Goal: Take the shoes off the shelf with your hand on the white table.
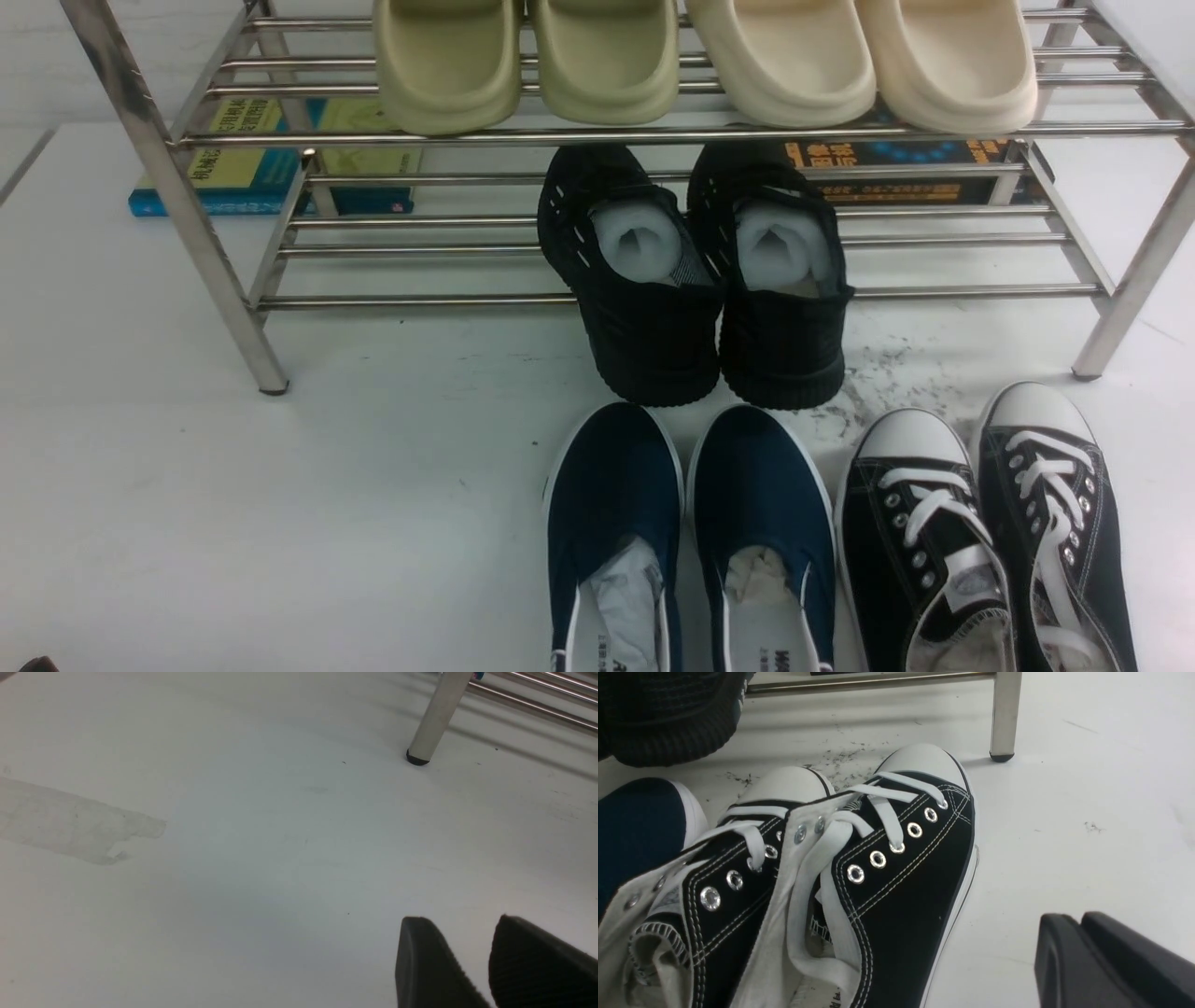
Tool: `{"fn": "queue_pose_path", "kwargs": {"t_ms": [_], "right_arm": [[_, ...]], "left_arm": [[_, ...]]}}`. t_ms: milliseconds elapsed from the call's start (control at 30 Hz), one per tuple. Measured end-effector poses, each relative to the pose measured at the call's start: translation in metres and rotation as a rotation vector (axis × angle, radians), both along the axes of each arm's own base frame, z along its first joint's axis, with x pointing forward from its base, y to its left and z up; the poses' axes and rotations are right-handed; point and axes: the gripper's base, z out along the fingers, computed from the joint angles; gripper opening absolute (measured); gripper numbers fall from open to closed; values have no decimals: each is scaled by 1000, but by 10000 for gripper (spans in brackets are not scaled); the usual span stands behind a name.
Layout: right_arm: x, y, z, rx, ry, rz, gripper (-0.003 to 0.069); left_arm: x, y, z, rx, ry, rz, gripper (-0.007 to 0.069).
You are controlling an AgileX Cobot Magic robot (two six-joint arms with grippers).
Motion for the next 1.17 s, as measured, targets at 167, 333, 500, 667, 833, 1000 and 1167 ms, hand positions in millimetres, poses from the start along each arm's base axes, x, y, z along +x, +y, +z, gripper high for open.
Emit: {"fn": "queue_pose_path", "kwargs": {"t_ms": [167,333,500,667,833,1000,1167], "right_arm": [[0,0,0,0,0,0,78],[0,0,0,0,0,0,82],[0,0,0,0,0,0,89],[0,0,0,0,0,0,95],[0,0,0,0,0,0,102],[0,0,0,0,0,0,103],[0,0,0,0,0,0,113]], "left_arm": [[0,0,0,0,0,0,239],[0,0,0,0,0,0,239],[0,0,0,0,0,0,239],[0,0,0,0,0,0,239],[0,0,0,0,0,0,239],[0,0,0,0,0,0,239],[0,0,0,0,0,0,239]]}}
